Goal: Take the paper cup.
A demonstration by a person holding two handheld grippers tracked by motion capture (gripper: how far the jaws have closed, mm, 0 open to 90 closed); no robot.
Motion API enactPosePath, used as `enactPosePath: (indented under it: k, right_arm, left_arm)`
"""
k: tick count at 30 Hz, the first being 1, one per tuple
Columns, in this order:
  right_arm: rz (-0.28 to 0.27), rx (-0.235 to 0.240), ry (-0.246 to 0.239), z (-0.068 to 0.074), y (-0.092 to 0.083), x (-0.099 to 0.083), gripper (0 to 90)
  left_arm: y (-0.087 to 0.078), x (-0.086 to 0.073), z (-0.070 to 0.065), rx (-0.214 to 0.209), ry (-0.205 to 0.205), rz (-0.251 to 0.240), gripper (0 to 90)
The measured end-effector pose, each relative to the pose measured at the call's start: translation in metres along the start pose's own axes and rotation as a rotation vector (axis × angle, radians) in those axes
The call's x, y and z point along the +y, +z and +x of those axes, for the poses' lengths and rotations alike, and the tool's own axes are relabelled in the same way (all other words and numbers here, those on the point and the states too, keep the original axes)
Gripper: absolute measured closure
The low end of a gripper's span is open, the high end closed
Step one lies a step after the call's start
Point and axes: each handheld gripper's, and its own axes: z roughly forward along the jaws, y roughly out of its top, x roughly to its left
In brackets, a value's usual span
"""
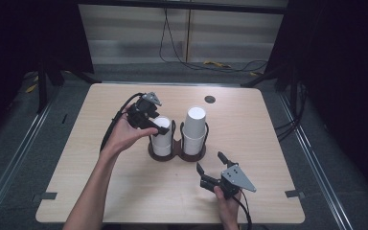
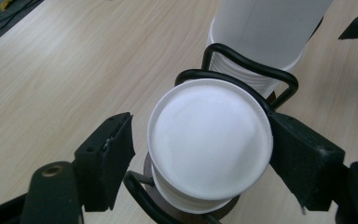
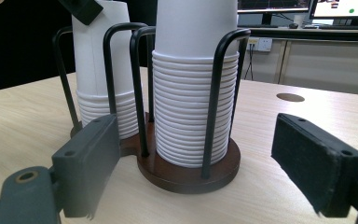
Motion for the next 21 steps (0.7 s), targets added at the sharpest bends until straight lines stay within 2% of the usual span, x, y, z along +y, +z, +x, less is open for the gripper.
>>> enactPosePath:
  k: [1,2,5,6,7,8,9,12,13,14,16,17,21]
  right_arm:
    - [0.001,-0.004,0.0,0.0,0.0,0.0,14.9]
    - [-0.002,-0.002,0.0,0.0,0.0,0.0,14.9]
    - [0.0,-0.004,0.0,0.0,0.0,0.0,14.9]
    - [0.0,-0.004,0.0,0.0,0.0,0.0,14.9]
    - [0.001,-0.004,0.0,0.0,0.0,0.0,14.9]
    - [0.002,-0.002,-0.001,0.0,0.0,0.0,14.9]
    - [0.002,-0.003,-0.001,0.0,0.0,0.0,14.9]
    - [0.003,-0.002,-0.001,0.0,0.0,0.0,14.9]
    - [0.003,-0.003,-0.001,0.0,0.0,0.0,14.9]
    - [0.003,-0.002,0.0,0.0,0.0,0.0,14.9]
    - [0.003,-0.002,0.0,0.0,0.0,0.0,14.9]
    - [0.003,-0.003,-0.001,0.0,0.0,0.0,14.9]
    - [0.003,-0.003,0.001,0.0,0.0,0.0,14.9]
  left_arm:
    - [0.002,0.0,0.0,-0.003,0.001,0.02,25.1]
    - [0.003,0.0,-0.001,0.008,-0.008,0.024,25.0]
    - [0.002,0.0,-0.001,0.003,0.0,0.028,25.1]
    - [0.003,0.0,-0.002,0.002,-0.012,0.021,25.1]
    - [0.003,0.0,-0.001,-0.006,0.008,0.042,25.2]
    - [0.004,0.001,-0.002,-0.009,0.008,0.045,25.2]
    - [0.006,0.002,-0.001,-0.011,0.021,0.072,25.2]
    - [0.008,0.002,-0.002,-0.023,0.022,0.074,25.3]
    - [0.009,0.003,-0.002,-0.025,0.035,0.087,25.8]
    - [0.011,0.003,-0.003,-0.025,0.026,0.081,25.9]
    - [0.011,0.004,-0.003,-0.024,0.036,0.082,25.9]
    - [0.012,0.004,-0.002,-0.015,0.025,0.084,25.9]
    - [0.013,0.003,-0.002,-0.019,0.029,0.097,26.9]
